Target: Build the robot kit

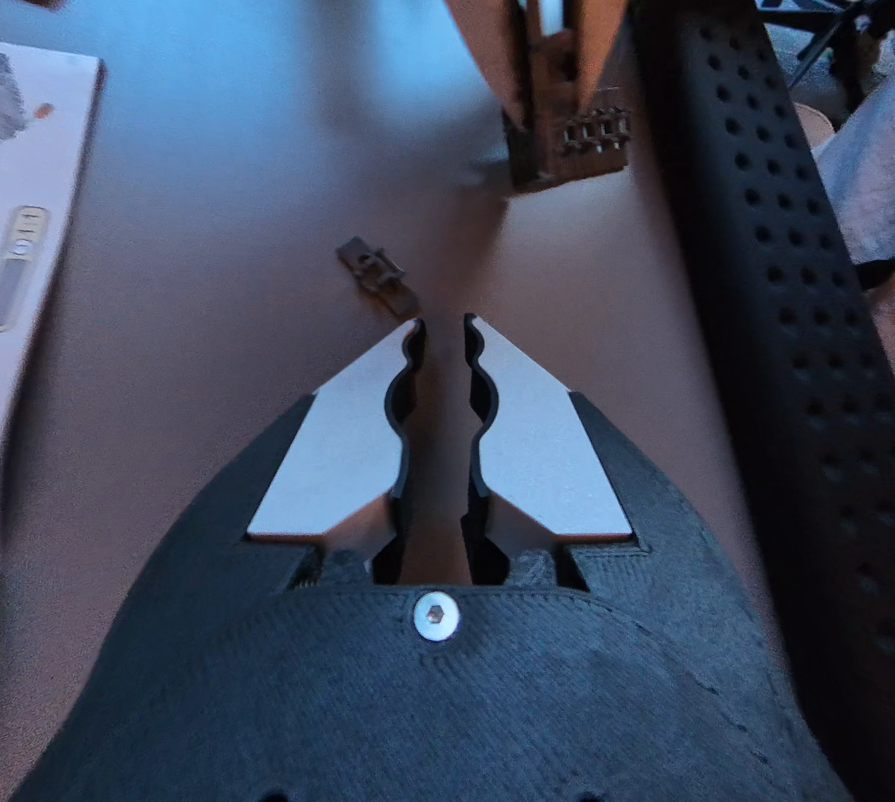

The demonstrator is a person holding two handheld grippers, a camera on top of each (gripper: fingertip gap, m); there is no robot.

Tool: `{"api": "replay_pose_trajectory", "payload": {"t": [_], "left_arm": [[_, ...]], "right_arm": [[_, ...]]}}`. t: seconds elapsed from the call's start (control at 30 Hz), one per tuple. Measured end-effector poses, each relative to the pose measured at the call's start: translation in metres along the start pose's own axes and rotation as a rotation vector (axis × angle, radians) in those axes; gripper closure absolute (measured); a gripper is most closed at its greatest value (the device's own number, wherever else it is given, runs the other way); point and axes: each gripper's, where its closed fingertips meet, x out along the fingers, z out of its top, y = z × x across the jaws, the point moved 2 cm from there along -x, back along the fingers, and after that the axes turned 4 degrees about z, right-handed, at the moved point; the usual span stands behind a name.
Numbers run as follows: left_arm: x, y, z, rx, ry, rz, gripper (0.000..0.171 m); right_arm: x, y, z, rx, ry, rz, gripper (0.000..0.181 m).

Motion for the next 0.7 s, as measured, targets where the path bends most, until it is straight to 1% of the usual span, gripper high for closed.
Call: {"api": "replay_pose_trajectory", "payload": {"t": [0.07,0.17,0.2,0.23,0.33,0.4,0.5,0.53,0.6,0.63,0.67,0.7], "left_arm": [[0.000,-0.003,-0.001,0.017,0.012,0.001,0.159],[-0.001,0.015,0.005,0.051,-0.025,0.088,0.159],[-0.002,0.021,0.007,0.047,-0.051,0.106,0.155],[-0.002,0.026,0.008,0.030,-0.061,0.107,0.157],[0.002,0.020,0.008,-0.030,-0.047,0.032,0.159],[0.005,0.005,0.009,-0.026,-0.044,-0.041,0.159],[0.006,0.001,0.005,0.025,-0.018,0.001,0.159],[0.004,0.003,0.004,0.036,-0.009,0.022,0.160],[-0.001,0.013,0.006,0.036,-0.032,0.088,0.161],[-0.002,0.021,0.008,0.014,-0.047,0.125,0.157],[-0.003,0.026,0.010,-0.011,-0.057,0.152,0.147],[-0.003,0.028,0.013,-0.019,-0.068,0.159,0.144]], "right_arm": [[0.001,-0.004,0.001,0.027,-0.015,-0.003,0.176],[0.000,-0.012,-0.002,0.061,-0.018,-0.020,0.175],[-0.001,-0.014,-0.002,0.061,-0.021,-0.023,0.175],[-0.002,-0.016,-0.001,0.062,-0.026,-0.027,0.175],[-0.003,-0.019,0.000,0.073,-0.043,-0.036,0.176],[-0.004,-0.022,-0.001,0.080,-0.044,-0.039,0.175],[-0.004,-0.023,-0.002,0.085,-0.042,-0.043,0.175],[-0.004,-0.023,-0.002,0.085,-0.041,-0.043,0.175],[-0.004,-0.022,-0.001,0.081,-0.040,-0.043,0.175],[-0.004,-0.022,-0.001,0.078,-0.038,-0.043,0.175],[-0.004,-0.022,-0.001,0.076,-0.037,-0.046,0.176],[-0.004,-0.022,-0.002,0.074,-0.036,-0.047,0.175]]}}
